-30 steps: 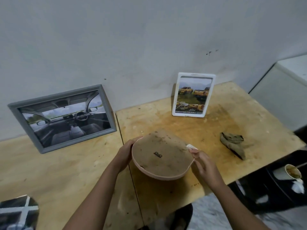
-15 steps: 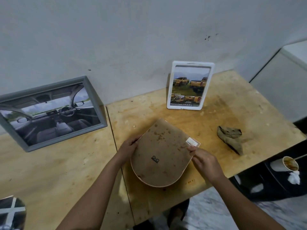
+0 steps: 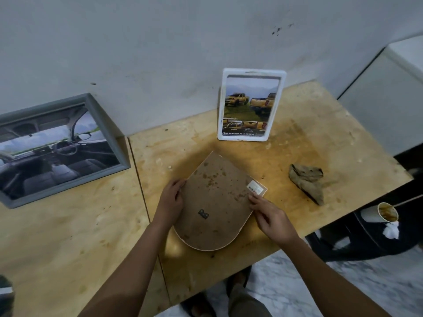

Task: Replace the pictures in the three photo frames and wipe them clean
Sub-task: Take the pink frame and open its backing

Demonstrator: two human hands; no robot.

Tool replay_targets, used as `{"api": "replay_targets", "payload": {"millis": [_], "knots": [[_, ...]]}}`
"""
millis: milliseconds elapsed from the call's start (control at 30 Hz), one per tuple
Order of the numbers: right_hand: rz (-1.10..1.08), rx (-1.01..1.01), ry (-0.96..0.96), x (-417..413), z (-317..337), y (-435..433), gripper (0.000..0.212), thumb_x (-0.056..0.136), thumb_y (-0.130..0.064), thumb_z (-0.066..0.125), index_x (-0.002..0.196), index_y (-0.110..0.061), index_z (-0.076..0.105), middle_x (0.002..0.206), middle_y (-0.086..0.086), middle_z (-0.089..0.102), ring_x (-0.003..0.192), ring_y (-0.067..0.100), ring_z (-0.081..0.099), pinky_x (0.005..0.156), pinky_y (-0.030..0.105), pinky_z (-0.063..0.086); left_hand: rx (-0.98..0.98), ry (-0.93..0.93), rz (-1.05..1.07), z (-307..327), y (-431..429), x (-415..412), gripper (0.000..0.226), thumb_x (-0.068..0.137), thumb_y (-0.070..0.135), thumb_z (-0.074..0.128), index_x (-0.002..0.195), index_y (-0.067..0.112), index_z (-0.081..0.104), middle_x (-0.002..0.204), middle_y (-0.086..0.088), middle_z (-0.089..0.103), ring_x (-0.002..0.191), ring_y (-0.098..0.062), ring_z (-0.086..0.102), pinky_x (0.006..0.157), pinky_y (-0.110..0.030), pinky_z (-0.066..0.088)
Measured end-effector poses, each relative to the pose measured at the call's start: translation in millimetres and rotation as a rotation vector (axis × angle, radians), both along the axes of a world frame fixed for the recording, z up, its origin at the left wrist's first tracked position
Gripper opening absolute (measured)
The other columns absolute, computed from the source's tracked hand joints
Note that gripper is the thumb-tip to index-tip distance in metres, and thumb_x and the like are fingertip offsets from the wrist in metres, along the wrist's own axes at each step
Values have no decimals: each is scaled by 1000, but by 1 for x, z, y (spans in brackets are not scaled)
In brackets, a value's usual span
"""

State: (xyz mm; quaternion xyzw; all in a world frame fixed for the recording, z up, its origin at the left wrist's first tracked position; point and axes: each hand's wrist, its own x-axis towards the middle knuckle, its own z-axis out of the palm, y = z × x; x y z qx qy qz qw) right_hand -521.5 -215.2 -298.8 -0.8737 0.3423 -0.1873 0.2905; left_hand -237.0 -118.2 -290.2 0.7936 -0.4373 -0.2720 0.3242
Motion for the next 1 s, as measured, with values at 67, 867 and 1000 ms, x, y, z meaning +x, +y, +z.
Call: {"api": "replay_targets", "payload": {"millis": [67,867,1000], "knots": [[-38,7,13,4,4,0,27,75,7,67,98,-7,70,119,-1,64,116,6,53,102,29,42,22,-47,-6,-3,1,-1,35,96,7,40,129,5,53,128,-7,48,119,-20,44,98,-22,32],[1457,-661,770,167,76,11,73,85,-38,63,145,-35,21,131,9,38,113,29,44,90,41,38,-86,246,916,17,89,-129,23,91,7,56,111,10,68,92,6,61,84,0,54,65,2,38],[1506,-648,831,179,88,18,59,90,-34,56,142,-32,29,134,8,36,123,31,39,94,44,34,-122,266,1022,13,85,-147,22,88,8,61,109,8,69,90,-2,63,81,-7,56,65,-3,41]]}}
